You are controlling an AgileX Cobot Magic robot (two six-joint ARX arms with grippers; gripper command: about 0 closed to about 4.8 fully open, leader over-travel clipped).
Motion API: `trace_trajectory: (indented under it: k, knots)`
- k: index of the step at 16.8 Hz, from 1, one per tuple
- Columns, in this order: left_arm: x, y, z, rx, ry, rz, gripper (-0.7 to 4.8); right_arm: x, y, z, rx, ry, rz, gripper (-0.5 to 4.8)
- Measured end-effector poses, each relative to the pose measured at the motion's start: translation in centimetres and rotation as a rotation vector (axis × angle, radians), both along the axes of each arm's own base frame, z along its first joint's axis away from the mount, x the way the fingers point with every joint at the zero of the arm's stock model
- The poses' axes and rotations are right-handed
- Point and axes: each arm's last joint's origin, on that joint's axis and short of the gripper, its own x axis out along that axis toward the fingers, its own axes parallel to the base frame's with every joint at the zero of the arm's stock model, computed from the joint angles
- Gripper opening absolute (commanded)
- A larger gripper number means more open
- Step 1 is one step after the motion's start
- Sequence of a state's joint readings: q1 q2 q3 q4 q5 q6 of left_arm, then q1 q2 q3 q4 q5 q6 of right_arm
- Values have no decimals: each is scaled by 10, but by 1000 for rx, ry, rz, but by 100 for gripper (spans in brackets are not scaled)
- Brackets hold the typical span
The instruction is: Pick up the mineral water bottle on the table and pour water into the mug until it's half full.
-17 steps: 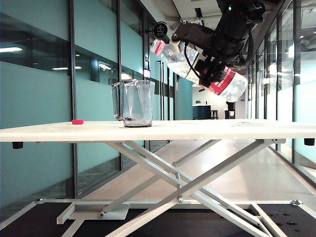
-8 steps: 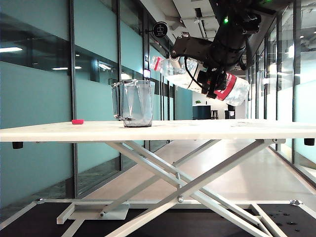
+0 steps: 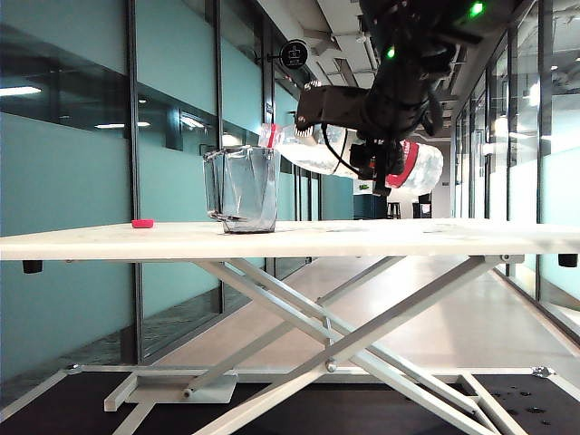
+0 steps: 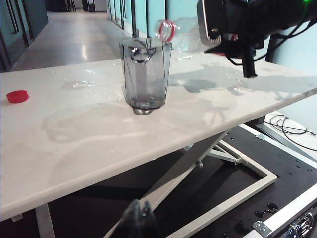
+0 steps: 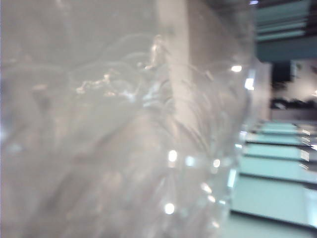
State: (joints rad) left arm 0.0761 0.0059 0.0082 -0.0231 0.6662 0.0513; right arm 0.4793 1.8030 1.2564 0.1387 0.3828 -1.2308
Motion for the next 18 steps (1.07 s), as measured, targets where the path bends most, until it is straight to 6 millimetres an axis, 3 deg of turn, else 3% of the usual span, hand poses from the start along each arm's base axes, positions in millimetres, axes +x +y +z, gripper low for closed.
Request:
trace_trajectory:
  k: [8, 18]
  knots:
    - [0, 0, 0, 0, 3, 0, -5, 3, 1, 6, -118, -85, -10, 148]
    - [0, 0, -2, -1, 20, 0, -5, -2, 15, 15, -197, -178, 15, 147]
